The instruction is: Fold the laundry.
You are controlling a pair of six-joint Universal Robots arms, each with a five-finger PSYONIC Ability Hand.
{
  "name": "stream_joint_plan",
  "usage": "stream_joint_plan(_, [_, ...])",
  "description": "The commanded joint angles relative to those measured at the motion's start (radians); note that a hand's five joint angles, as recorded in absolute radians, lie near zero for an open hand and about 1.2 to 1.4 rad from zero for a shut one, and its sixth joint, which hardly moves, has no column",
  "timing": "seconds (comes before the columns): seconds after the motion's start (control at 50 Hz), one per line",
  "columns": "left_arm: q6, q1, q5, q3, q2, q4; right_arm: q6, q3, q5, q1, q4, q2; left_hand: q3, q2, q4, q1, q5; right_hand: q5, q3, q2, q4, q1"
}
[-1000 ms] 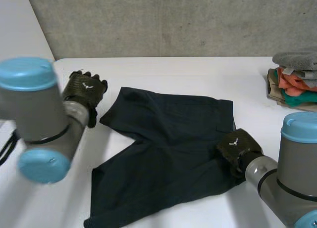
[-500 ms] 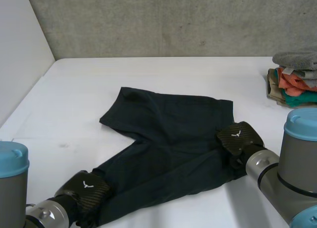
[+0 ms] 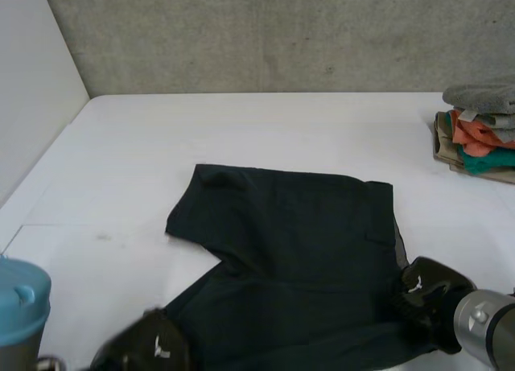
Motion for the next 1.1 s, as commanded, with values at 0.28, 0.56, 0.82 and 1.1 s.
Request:
stream_joint_plan(0.28, [0.026, 0.030, -0.134, 0.564, -0.524, 0.858, 0.281, -0.320, 0.056, 0.019, -0.570, 0.293, 0.209, 0.202, 0.199, 0.256, 0.238, 0.207, 0.203, 0.219, 0.198, 0.284])
stream_joint_plan(0.56, [0.168, 0.024, -0.195, 1.143, -1.018, 0.819, 0.192, -0.757, 0.150, 0.101, -0.747, 0.715, -0.947, -0.954, -0.957, -0.900, -0.918, -1.015, -1.019, -1.003, -1.024, -0.938])
stream_joint_plan(0.82, [0.011, -0.036, -0.271, 0.903, -0.695, 0.826, 0.331, -0.579, 0.150, 0.064, -0.603, 0.385, -1.013, -1.020, -1.022, -0.966, -0.984, -1.015, -1.019, -1.003, -1.024, -0.938])
stream_joint_plan(1.1, [-0.259, -0.015, -0.114, 0.513, -0.406, 0.801, 0.601, -0.234, -0.155, -0.077, -0.328, 0.259, -1.012, -1.019, -1.022, -0.965, -0.983, -0.746, -0.751, -0.734, -0.755, -0.669])
